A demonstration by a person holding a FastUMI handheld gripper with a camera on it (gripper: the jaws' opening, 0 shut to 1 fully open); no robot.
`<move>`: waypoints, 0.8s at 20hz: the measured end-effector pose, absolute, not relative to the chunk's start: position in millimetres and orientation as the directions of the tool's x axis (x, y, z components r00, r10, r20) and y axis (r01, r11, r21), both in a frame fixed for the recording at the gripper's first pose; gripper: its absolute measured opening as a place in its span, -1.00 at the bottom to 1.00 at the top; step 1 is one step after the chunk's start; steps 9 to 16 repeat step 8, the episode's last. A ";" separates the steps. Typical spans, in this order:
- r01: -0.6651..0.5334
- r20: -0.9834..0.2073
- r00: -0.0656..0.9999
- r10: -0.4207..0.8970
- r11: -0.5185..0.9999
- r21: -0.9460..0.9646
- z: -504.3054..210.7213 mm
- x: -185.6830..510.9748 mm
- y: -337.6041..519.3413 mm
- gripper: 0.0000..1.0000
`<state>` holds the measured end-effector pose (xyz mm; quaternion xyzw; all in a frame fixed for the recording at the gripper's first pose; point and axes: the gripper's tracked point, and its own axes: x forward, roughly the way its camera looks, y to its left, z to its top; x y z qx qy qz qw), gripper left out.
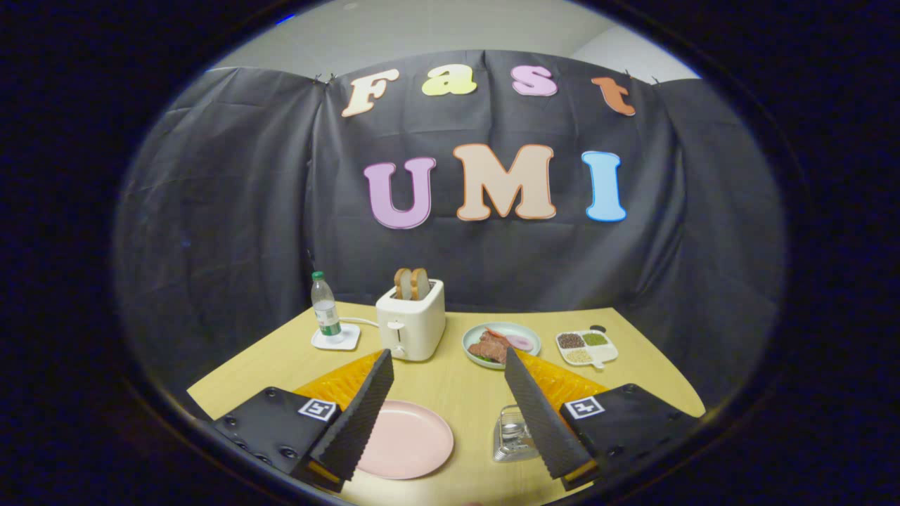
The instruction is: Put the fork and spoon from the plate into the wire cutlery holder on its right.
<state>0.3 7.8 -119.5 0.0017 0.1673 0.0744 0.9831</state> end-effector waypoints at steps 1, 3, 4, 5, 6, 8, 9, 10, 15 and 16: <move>-0.129 -0.311 0.942 0.127 0.992 0.014 -116.9 1.0 8.7 1.00; -0.099 -0.262 0.961 0.092 0.995 -0.010 -112.4 5.7 10.1 1.00; -0.090 -0.248 0.965 0.084 0.996 -0.014 -112.5 5.9 12.5 1.00; -0.086 -0.239 0.968 0.081 0.996 -0.010 -114.0 6.1 15.9 1.00; -0.084 -0.240 0.967 0.082 0.996 -0.002 -117.2 5.9 18.9 1.00; -0.079 -0.227 0.970 0.082 0.997 0.022 -117.3 9.0 22.4 1.00; -0.079 -0.227 0.970 0.082 0.997 0.022 -117.3 9.0 22.4 1.00; -0.079 -0.227 0.970 0.082 0.997 0.022 -117.3 9.0 22.4 1.00; -0.079 -0.227 0.970 0.082 0.997 0.022 -117.3 9.0 22.4 1.00; -0.079 -0.227 0.970 0.082 0.997 0.022 -117.3 9.0 22.4 1.00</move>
